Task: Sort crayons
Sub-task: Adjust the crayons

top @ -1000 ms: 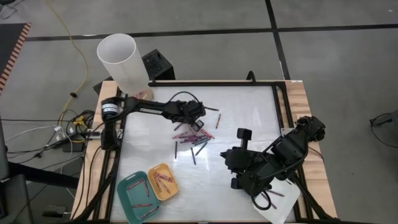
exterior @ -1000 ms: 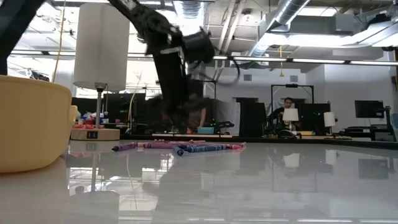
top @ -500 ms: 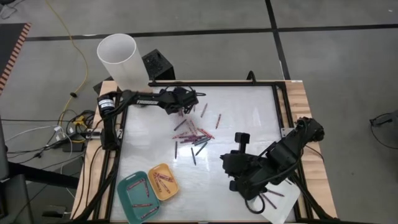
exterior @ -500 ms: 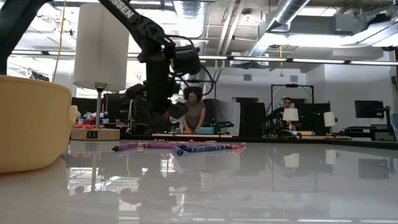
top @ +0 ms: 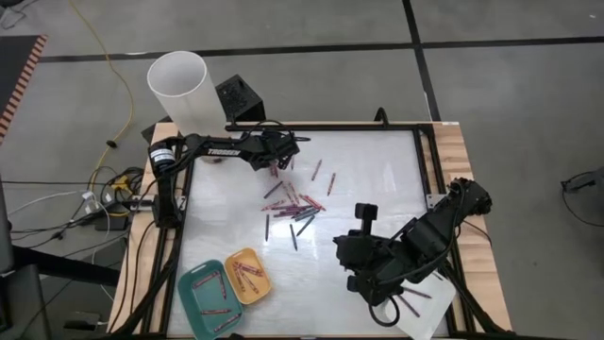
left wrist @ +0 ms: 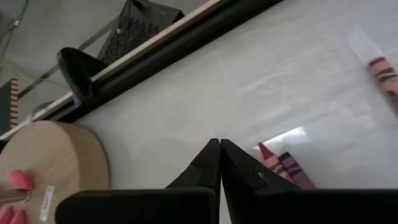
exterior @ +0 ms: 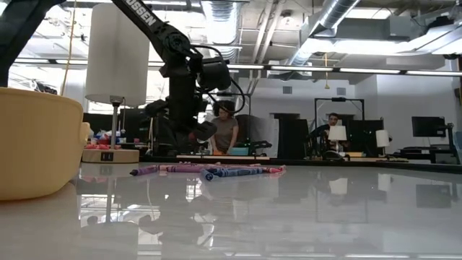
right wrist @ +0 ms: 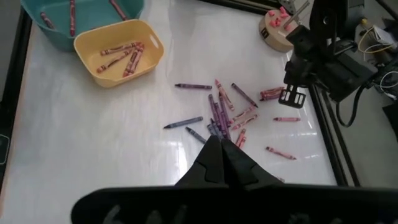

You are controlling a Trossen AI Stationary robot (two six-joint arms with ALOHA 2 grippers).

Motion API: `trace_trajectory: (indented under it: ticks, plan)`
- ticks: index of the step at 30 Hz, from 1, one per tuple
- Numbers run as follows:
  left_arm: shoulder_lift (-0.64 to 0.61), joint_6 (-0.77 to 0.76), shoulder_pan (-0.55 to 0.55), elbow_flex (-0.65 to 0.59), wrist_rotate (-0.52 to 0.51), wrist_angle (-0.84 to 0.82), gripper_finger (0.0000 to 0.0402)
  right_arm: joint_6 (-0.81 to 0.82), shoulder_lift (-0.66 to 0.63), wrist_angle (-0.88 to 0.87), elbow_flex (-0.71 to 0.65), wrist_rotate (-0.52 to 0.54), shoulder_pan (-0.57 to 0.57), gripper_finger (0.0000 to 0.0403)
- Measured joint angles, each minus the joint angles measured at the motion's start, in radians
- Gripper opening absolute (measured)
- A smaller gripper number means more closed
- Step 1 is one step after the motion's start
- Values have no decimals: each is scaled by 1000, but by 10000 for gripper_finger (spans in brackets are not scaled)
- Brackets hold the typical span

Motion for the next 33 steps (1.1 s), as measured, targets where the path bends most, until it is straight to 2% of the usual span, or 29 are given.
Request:
trace_trajectory:
  ticks: [21, 26, 33]
  plan:
    - [0, 37, 34, 0, 70, 2, 0, -55, -1, 93, 0, -1, 0, 0]
    - [14, 47, 55, 1, 142, 1, 0, -55, -1, 96, 0, -1, 1, 0]
    - [20, 52, 63, 2, 150, -1, 0, -54, -1, 98, 0, -2, 2, 0]
